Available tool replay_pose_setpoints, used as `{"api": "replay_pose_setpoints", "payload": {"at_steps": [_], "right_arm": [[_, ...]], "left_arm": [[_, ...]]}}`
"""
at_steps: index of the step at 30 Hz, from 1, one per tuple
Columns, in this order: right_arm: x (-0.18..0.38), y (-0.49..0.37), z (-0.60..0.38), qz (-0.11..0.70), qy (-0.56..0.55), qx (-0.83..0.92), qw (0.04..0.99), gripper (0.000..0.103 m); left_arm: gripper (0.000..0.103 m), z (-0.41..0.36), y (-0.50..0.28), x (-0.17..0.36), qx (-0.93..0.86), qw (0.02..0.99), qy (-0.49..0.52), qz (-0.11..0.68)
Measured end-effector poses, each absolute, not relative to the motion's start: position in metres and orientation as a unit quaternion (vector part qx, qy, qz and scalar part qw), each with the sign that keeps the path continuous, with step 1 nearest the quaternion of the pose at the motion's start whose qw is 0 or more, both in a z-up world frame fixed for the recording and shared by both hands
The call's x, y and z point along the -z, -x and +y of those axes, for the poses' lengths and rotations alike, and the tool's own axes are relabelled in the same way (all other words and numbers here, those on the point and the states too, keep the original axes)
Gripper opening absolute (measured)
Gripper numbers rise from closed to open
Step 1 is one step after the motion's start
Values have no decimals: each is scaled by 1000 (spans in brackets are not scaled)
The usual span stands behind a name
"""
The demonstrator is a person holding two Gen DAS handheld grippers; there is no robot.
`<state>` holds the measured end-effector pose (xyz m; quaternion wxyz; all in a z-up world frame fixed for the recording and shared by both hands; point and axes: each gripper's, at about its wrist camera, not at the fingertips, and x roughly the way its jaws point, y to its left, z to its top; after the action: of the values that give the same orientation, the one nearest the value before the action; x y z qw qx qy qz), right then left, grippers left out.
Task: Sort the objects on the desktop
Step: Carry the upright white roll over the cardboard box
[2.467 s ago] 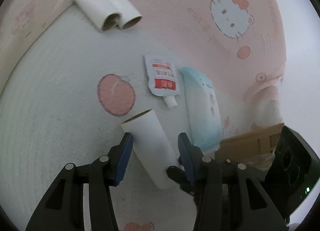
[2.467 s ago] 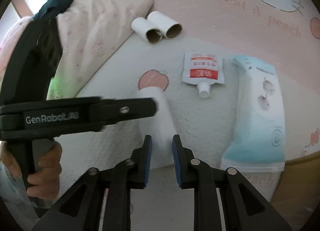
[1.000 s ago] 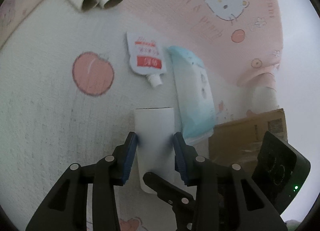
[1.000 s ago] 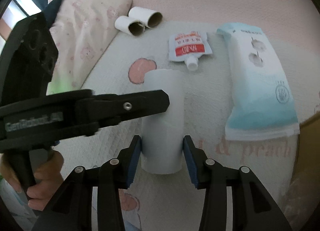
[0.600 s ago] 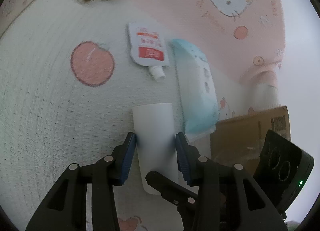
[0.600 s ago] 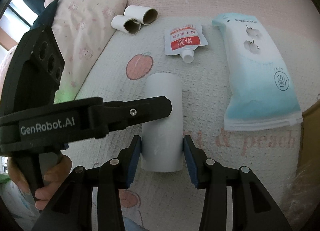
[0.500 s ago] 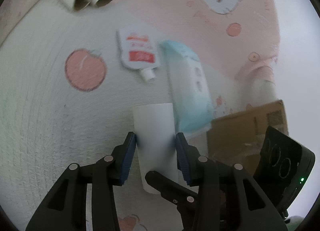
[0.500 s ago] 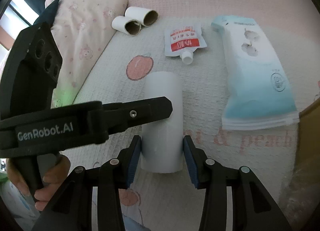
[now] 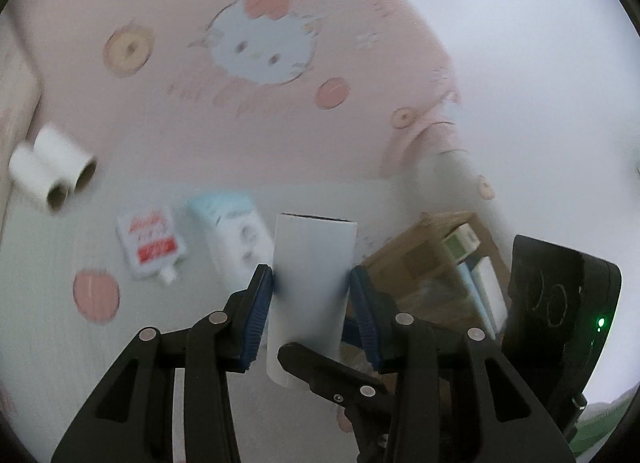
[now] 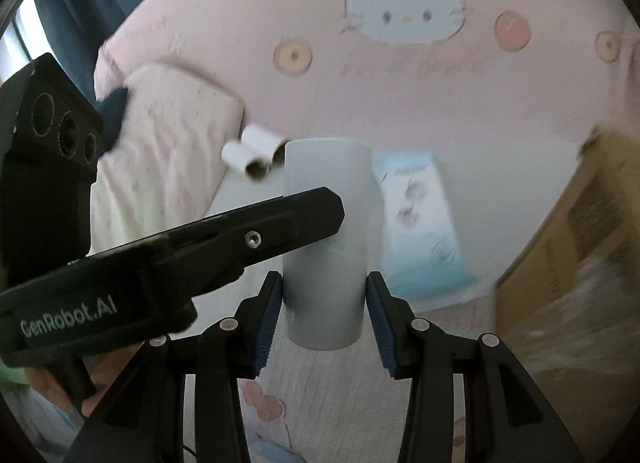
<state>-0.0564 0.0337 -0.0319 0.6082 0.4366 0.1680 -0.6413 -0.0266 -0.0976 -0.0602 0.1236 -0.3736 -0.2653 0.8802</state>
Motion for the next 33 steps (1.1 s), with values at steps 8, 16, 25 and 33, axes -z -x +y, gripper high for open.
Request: {"api": "replay_pose_setpoints", "payload": {"at_steps": [8, 16, 25, 33], "right_arm": [[-7, 62, 49, 171, -403, 671, 598, 40], [-37, 69, 58, 170, -376, 701, 581, 40], [-66, 100, 80, 169, -359, 745, 536, 40], [-91, 142, 110, 168, -348, 783, 488, 40]], "left_arm": [[44, -82, 29, 26, -896, 149, 355, -223], [44, -64, 35, -2, -901, 184, 332, -208], [43, -16, 55, -26, -902, 241, 315, -171], [43, 39, 75, -50, -891, 299, 304, -154]]}}
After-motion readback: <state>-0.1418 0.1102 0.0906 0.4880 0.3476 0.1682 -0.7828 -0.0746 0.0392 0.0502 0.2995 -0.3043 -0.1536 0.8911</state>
